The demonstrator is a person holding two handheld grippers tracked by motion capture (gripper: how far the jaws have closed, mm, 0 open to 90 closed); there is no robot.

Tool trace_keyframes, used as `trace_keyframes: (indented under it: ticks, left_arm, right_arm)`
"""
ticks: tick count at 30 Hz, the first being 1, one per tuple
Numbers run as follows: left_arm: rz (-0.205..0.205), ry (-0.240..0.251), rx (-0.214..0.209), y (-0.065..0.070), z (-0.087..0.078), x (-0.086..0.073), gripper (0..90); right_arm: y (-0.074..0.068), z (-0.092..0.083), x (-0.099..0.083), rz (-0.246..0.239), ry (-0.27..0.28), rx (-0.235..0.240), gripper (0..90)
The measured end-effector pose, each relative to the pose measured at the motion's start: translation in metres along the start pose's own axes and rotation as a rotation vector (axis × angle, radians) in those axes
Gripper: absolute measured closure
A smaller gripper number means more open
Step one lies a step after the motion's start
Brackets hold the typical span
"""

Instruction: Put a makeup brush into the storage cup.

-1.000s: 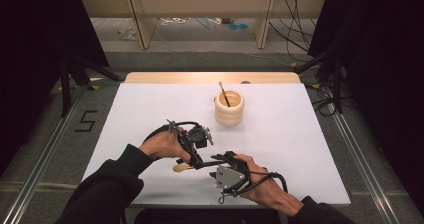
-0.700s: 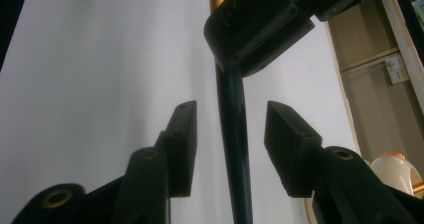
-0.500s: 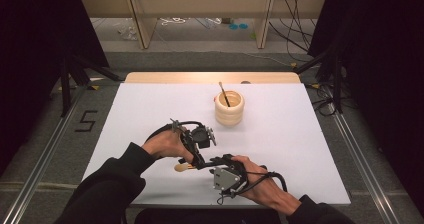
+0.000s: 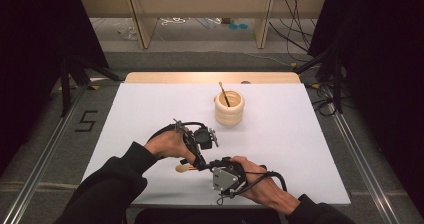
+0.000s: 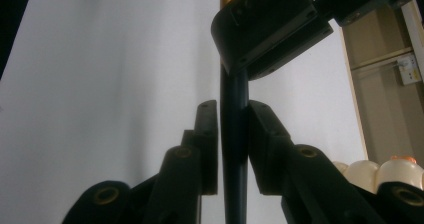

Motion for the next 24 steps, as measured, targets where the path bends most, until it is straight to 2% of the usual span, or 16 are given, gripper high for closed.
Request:
trace_keyframes:
  ticks: [3, 5, 6, 7, 8, 9, 10, 15, 16, 17, 19, 21, 22, 23, 24]
  left_arm:
    - [-0.001, -0.002, 0.001, 0.000, 0.000, 0.001, 77.6]
    - [-0.004, -0.008, -0.003, 0.001, 0.000, 0.000, 77.6]
    - [0.007, -0.007, 0.001, 0.000, 0.000, 0.000, 77.6]
    - [-0.001, -0.010, -0.004, 0.002, 0.000, 0.000, 77.6]
    - [0.001, -0.009, -0.004, 0.001, 0.000, 0.000, 77.6]
    - [-0.003, -0.007, -0.006, 0.002, 0.000, 0.000, 77.6]
    - [-0.006, -0.006, -0.008, 0.002, 0.000, 0.000, 77.6]
    - [-0.007, 0.011, -0.017, 0.001, 0.001, 0.000, 77.1]
    - [-0.010, 0.011, -0.024, 0.002, 0.000, 0.000, 76.4]
    - [-0.009, 0.015, -0.016, 0.001, -0.001, 0.000, 75.1]
    - [-0.011, 0.032, -0.010, 0.000, -0.004, -0.001, 70.3]
    - [0.001, 0.038, -0.006, 0.000, -0.007, -0.003, 65.8]
    - [-0.006, 0.047, 0.000, 0.000, -0.010, -0.005, 62.4]
    - [-0.038, 0.076, 0.003, 0.002, -0.012, -0.005, 61.3]
    - [-0.035, 0.080, 0.007, 0.001, -0.014, -0.007, 60.7]
  right_arm:
    - [0.000, 0.000, 0.000, -0.005, -0.004, 0.000, 78.1]
    - [0.002, 0.001, 0.001, -0.069, 0.003, 0.017, 78.1]
    - [0.002, 0.001, 0.001, -0.073, 0.002, 0.018, 78.2]
    - [-0.001, 0.001, 0.001, -0.039, -0.003, 0.019, 78.2]
    - [0.002, 0.001, 0.002, -0.083, 0.001, 0.013, 78.3]
    - [0.001, 0.001, 0.002, -0.083, -0.001, 0.012, 78.3]
    - [-0.001, 0.000, 0.002, -0.042, -0.008, 0.015, 78.4]
    - [-0.001, -0.001, 0.002, -0.044, -0.013, 0.017, 78.5]
    - [-0.001, -0.001, 0.001, -0.029, -0.018, 0.015, 78.6]
    - [0.001, -0.001, 0.001, -0.058, -0.010, 0.018, 78.6]
    - [0.000, -0.001, -0.002, -0.018, -0.030, 0.005, 78.6]
    - [0.002, -0.002, -0.004, -0.009, -0.032, -0.002, 78.6]
    - [0.003, -0.003, -0.005, -0.011, -0.033, 0.002, 78.6]
    - [0.004, -0.003, -0.006, -0.005, -0.034, -0.004, 78.6]
    - [0.005, -0.004, -0.006, -0.019, -0.025, 0.002, 78.6]
Point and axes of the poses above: each handheld gripper's, and its own axes: z roughly forward along the jaws, x roughly out of its top, y roughly to its right, the point moved 7 cm from there along z, roughly forward along the jaws, and after that the axes turned 12 degrees about x, right-handed, at the moved point
